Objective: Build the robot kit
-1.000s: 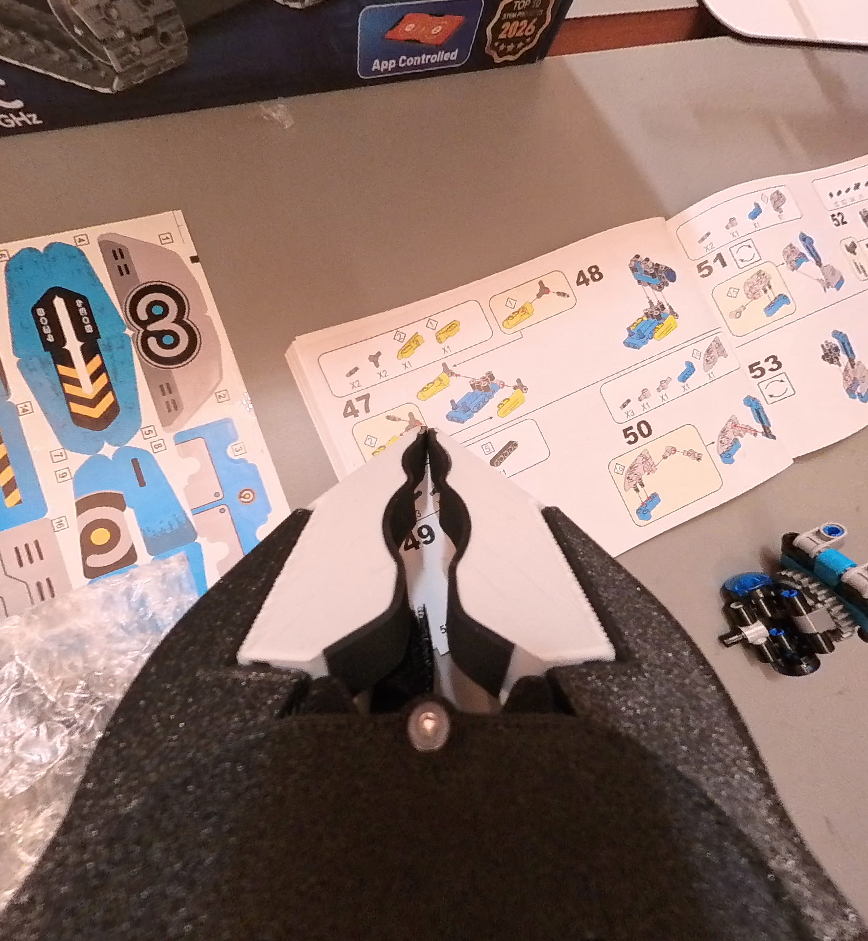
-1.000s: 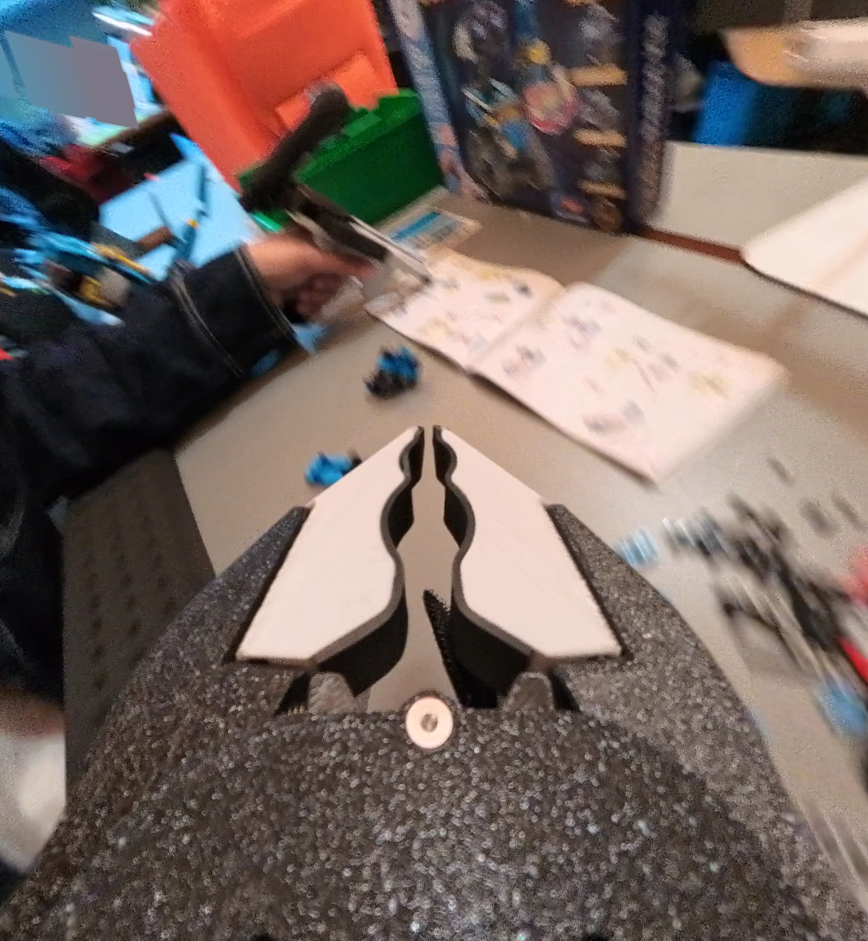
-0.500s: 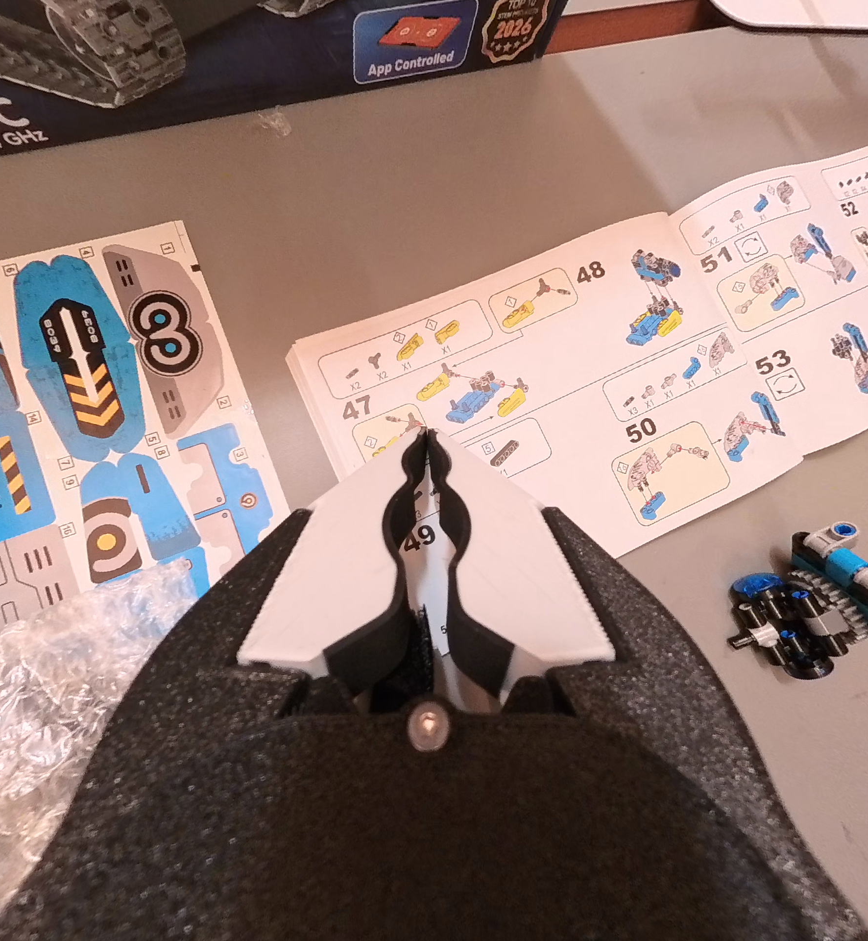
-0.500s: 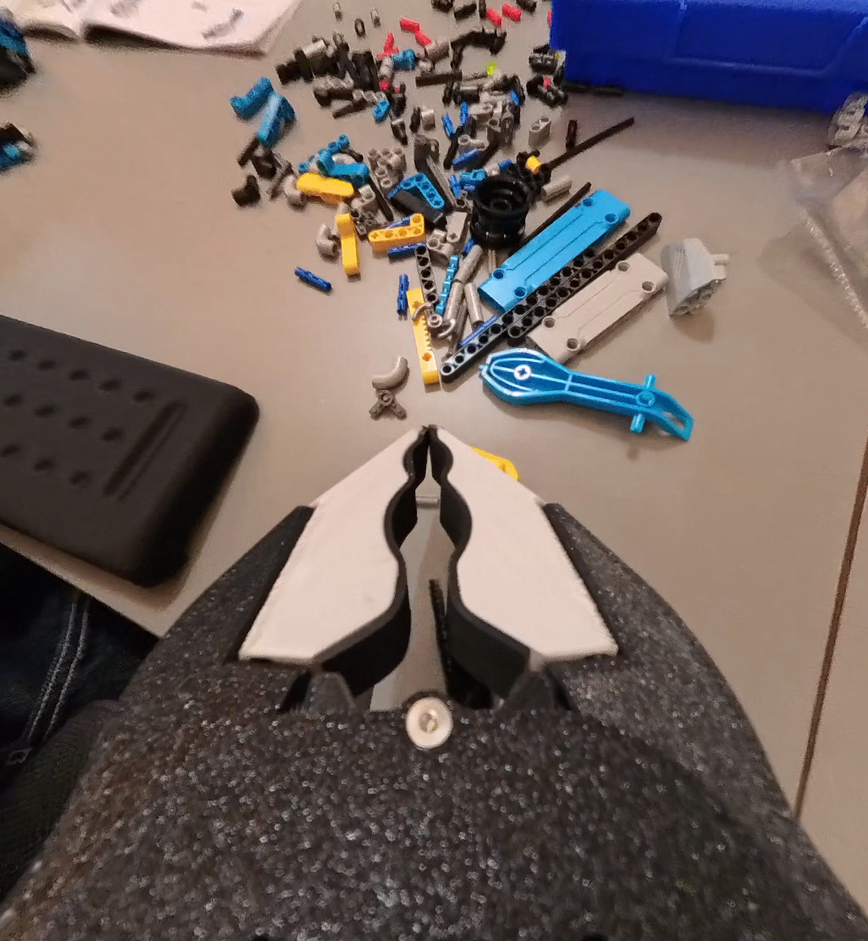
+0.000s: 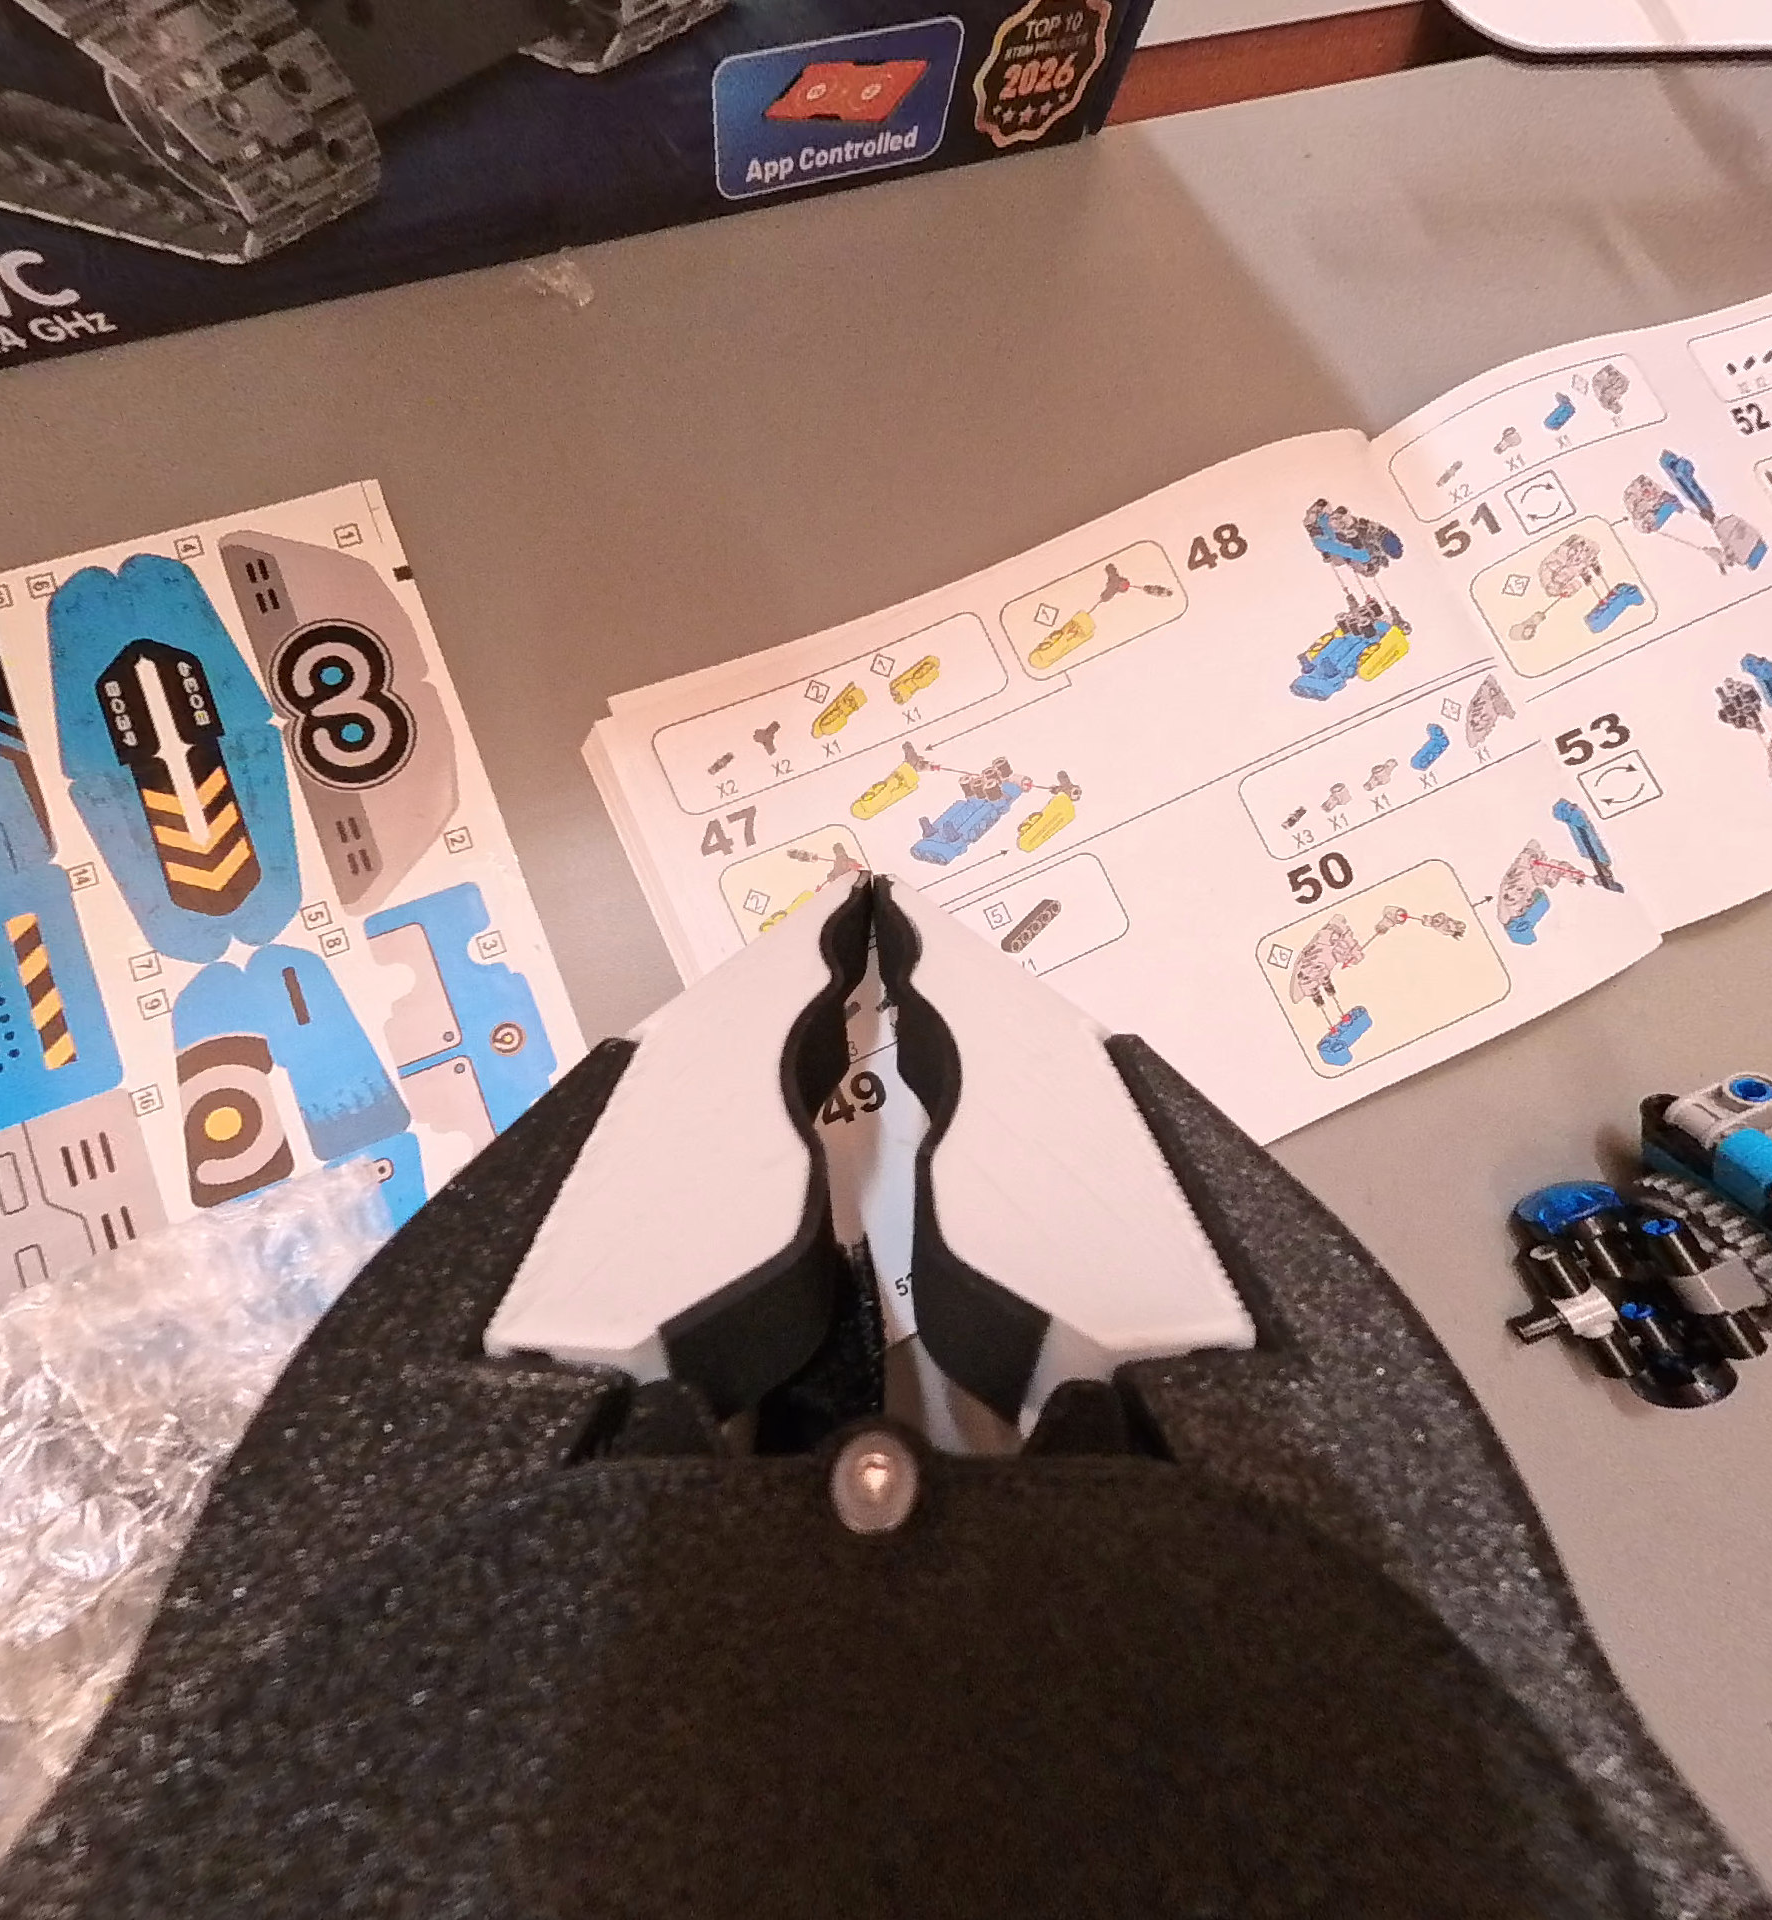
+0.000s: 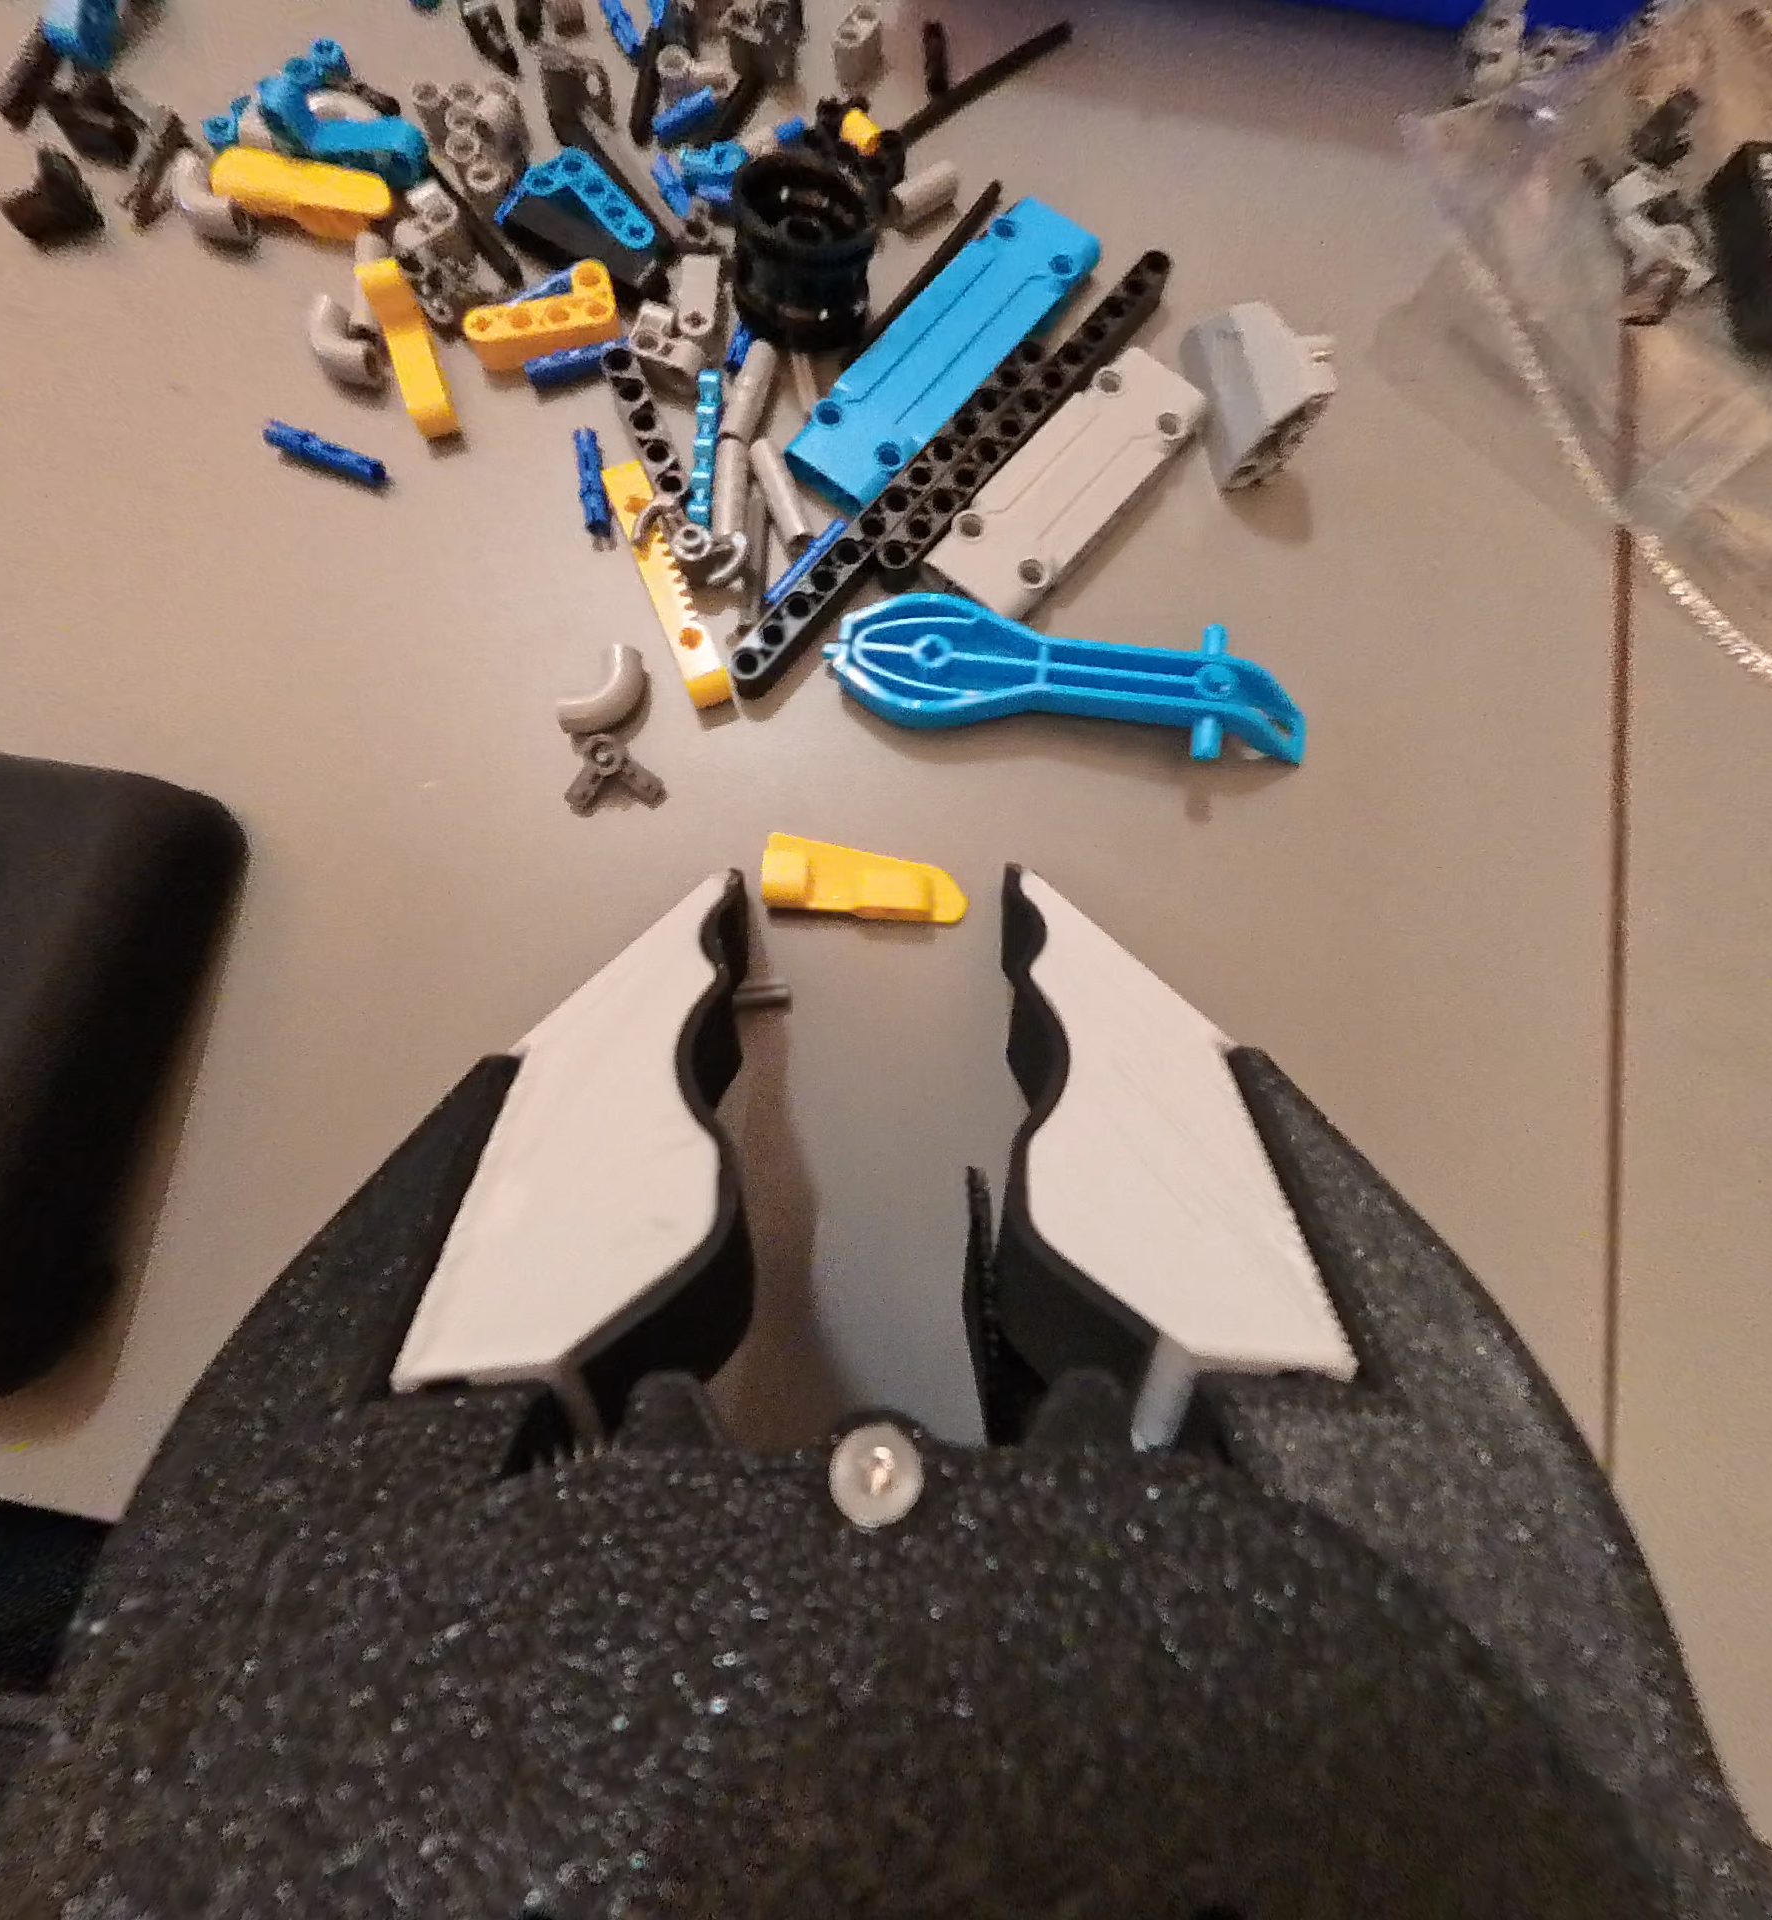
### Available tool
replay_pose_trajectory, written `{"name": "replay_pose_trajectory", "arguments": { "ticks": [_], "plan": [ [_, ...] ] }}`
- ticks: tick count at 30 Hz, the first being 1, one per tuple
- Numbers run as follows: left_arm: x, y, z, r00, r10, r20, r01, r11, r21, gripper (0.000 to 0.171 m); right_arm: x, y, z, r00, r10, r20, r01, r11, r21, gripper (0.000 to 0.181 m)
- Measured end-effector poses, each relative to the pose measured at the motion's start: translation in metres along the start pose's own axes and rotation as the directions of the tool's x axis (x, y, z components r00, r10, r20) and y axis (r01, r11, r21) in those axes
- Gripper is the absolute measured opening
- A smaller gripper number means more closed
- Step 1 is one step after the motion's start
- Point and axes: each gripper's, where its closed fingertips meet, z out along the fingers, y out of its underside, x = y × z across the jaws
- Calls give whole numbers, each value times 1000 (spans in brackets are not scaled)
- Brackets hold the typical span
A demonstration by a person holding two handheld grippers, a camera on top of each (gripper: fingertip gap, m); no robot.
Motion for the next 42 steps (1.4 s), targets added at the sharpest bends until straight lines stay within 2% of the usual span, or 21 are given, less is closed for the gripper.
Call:
{"name": "replay_pose_trajectory", "arguments": {
  "ticks": [5,9,11,14,19,22,27,35,39,42],
  "plan": [
    [0,0,0,1000,-9,-9,9,1000,2,0,-4,-1,3,998,63,26,-64,997,48,39],
    [0,0,0,1000,-6,-6,6,1000,0,1,-6,-1,2,1000,16,25,-18,998,59,34],
    [1,0,0,1000,-4,-7,4,1000,-2,3,-12,-7,1,998,-54,30,52,996,72,32],
    [2,0,0,1000,-1,-6,1,1000,-5,4,-36,-46,-11,972,-236,-12,234,957,168,32],
    [4,0,0,1000,5,-7,-5,1000,-8,7,-112,-128,-33,866,-497,-52,485,809,333,32],
    [4,0,-1,1000,-2,-15,2,1000,-9,8,-154,-158,-34,824,-566,-9,527,762,378,32],
    [4,-1,-2,1000,-15,-27,15,1000,-8,10,-209,-180,-18,796,-590,135,507,772,383,32],
    [4,-3,-5,999,-10,-34,10,1000,0,11,-272,-192,18,702,-683,204,597,720,354,32],
    [5,-4,-5,999,-4,-35,4,1000,3,11,-313,-160,63,631,-646,429,565,762,316,32],
    [6,-3,-4,999,5,-36,-5,1000,-2,11,-337,-131,89,531,-659,532,608,734,303,32]
  ]
}}
